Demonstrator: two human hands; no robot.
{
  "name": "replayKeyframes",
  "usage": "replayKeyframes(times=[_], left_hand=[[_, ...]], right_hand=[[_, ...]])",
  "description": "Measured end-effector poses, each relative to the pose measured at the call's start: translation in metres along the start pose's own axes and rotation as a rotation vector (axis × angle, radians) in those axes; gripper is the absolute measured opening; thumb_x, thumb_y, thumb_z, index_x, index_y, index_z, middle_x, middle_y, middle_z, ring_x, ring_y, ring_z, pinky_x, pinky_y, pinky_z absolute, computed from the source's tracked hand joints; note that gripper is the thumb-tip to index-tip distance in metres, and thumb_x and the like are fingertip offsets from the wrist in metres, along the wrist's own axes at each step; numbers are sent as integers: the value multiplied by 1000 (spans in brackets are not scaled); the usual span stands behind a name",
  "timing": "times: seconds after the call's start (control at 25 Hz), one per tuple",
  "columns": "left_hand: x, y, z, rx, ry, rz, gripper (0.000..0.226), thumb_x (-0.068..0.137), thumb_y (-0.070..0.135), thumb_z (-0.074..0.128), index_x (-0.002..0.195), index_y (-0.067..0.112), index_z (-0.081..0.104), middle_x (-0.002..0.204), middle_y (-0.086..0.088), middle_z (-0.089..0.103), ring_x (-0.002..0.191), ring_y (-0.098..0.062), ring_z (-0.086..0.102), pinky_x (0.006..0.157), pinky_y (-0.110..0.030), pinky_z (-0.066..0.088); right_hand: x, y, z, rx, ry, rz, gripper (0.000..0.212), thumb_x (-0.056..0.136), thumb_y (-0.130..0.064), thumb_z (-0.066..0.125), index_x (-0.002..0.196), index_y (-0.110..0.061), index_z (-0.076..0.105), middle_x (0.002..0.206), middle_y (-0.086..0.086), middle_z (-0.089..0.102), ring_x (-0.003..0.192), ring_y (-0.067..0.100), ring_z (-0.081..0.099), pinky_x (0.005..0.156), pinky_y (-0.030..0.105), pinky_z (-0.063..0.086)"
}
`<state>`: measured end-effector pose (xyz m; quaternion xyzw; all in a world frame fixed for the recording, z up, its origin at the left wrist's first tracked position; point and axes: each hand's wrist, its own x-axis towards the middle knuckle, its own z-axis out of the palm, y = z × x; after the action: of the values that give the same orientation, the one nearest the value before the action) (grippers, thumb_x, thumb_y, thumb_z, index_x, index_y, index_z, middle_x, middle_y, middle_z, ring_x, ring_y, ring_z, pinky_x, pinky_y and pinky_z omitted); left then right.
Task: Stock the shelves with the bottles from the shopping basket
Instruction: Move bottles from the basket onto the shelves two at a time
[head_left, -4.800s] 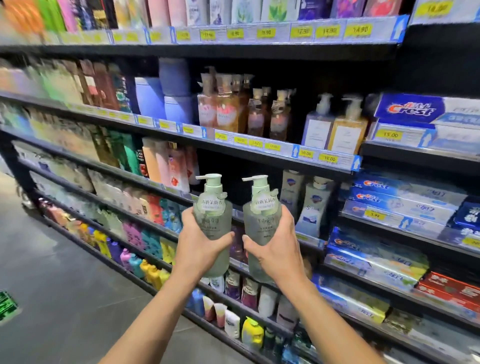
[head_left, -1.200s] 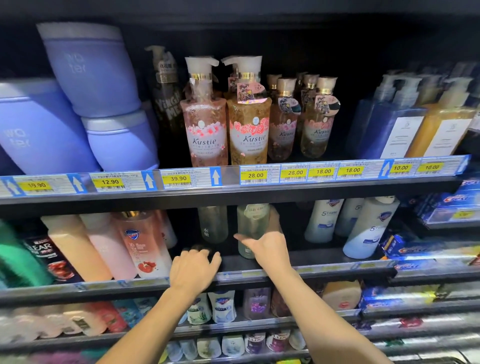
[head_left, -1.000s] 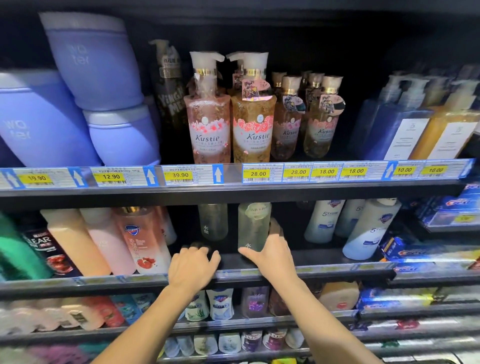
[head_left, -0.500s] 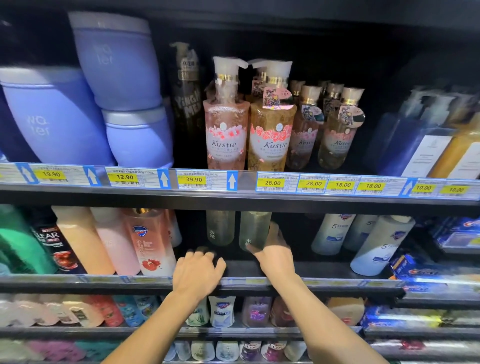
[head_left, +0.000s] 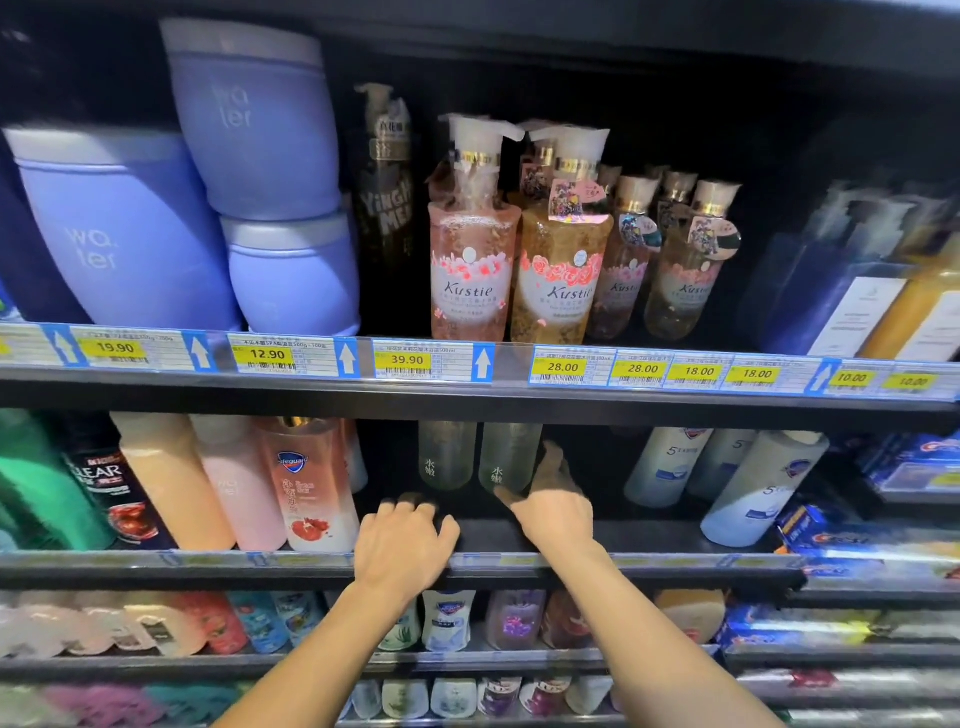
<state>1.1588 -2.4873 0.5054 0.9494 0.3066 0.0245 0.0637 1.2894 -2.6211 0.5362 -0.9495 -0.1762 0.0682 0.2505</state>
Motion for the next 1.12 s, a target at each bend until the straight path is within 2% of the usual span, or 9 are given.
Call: replayKeyframes(times=[0.16,0.28,0.44,0.56,0.64,0.8,0.88,1.0,1.12], left_hand=[[5,1,-7,-41,-96,30,56,98,54,29,131,23,62,133,-8,61,121,-31,51,97,-42,39],[1,8,-9,-38,-148,99,57,98,56,30,132,21,59,134,-9,59,123,-33,50,98,-44,39],[-19,44,-4,-26,-67,317,54,98,56,33,125,20,62,128,-4,62,119,-32,55,95,-44,43],[-46,89,-1,-32,-56,479,52,96,57,36,121,20,60,127,-3,62,118,-31,56,95,-43,43],[-63,121,3,22,-25,536,57,95,61,36,126,17,57,132,-5,61,123,-31,54,99,-45,42],[-100,196,12,82,7,632,79,89,67,17,139,16,52,143,-7,54,133,-31,47,109,-50,36],[-124,249,20,98,-33,663,74,93,66,23,142,18,51,148,-5,51,137,-29,43,113,-48,33],[-164,329,37,119,-61,719,67,95,66,30,139,21,52,146,-2,52,134,-27,46,109,-47,35],[-191,388,51,130,-99,731,64,96,64,31,137,19,52,143,-3,54,131,-28,49,106,-45,38]], right_hand=[[-31,10,-9,-244,5,-47,68,97,-62,53,140,-9,49,132,14,61,121,33,58,96,41,48],[-62,26,-12,-340,43,-39,69,98,-66,42,142,-13,49,138,13,57,127,35,51,105,49,42],[-102,61,-24,-422,114,12,69,98,-66,40,141,-13,47,142,12,53,131,36,47,109,51,37],[-131,102,-42,-454,134,83,74,97,-67,41,147,-11,41,145,13,50,133,37,45,109,51,38],[-149,136,-55,-460,152,120,76,97,-68,41,148,-12,40,145,13,49,133,37,45,108,50,39],[-177,210,-87,-461,166,181,76,96,-69,41,148,-13,39,144,12,51,131,37,47,104,49,41],[-191,256,-107,-469,174,205,75,94,-70,43,143,-12,45,139,13,55,127,38,50,103,50,43],[-215,329,-137,-435,176,237,72,90,-67,52,133,-9,56,126,16,63,117,41,58,94,51,47],[-232,384,-164,-429,139,280,77,87,-72,36,126,-9,59,119,16,65,109,40,62,89,51,49]])
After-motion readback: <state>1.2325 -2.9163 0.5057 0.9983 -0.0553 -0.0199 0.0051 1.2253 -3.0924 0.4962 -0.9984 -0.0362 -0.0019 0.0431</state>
